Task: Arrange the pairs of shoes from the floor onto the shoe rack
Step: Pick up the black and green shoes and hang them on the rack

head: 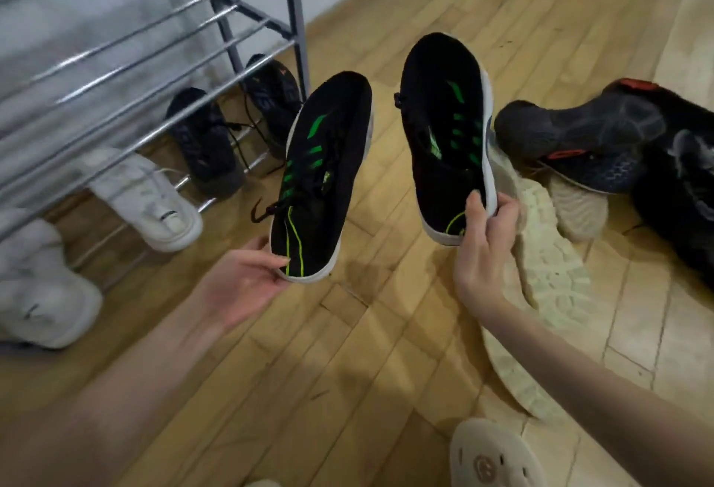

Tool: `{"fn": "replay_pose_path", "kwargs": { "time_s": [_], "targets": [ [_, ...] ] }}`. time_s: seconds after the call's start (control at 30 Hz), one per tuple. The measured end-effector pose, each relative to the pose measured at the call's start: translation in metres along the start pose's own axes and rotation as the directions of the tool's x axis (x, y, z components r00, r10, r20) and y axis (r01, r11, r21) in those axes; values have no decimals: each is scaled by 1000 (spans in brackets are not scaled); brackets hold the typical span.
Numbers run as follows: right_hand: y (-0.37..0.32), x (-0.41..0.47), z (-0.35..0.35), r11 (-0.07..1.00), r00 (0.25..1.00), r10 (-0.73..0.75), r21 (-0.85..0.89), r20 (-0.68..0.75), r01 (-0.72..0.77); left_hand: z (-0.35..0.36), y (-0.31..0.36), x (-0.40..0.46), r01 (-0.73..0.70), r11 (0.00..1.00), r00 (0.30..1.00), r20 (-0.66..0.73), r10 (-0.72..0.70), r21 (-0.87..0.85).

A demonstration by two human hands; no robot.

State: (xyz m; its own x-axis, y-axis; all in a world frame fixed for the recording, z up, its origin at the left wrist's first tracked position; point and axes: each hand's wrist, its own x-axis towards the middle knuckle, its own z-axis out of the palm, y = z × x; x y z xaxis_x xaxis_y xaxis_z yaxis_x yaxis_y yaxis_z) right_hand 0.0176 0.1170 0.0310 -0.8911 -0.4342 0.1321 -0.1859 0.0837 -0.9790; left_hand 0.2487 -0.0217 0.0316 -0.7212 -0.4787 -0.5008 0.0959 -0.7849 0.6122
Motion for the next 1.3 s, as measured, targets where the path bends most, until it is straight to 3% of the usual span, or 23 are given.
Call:
{"fn": "replay_pose_path", "kwargs": {
  "time_s": [0.2,0.4,0.5,0.67,0.83,1.03,1.3],
  "targets": [
    [-29,0,42,994,980,-97,74,172,85,-7,21,-31,-179,980,983,-65,174,-87],
    [-59,1,92,990,929,-3,133,370,-50,-3,50,-62,-232,946,972,-99,215,-227],
    [-76,19,132,976,901,85,146,425,-161,9,76,-64,-292,879,955,-174,242,-378],
    [-110,48,190,988,864,88,67,496,-139,27,119,-44,-367,845,914,-320,250,-388],
    [-126,56,239,989,878,82,69,471,-130,22,146,-17,-430,788,889,-358,285,-441],
    [-117,75,263,993,907,74,50,415,-104,14,171,3,-441,792,879,-382,286,-422],
    [-114,83,267,979,860,194,-34,473,-202,18,177,13,-417,831,864,-444,236,-369]
  ]
}}
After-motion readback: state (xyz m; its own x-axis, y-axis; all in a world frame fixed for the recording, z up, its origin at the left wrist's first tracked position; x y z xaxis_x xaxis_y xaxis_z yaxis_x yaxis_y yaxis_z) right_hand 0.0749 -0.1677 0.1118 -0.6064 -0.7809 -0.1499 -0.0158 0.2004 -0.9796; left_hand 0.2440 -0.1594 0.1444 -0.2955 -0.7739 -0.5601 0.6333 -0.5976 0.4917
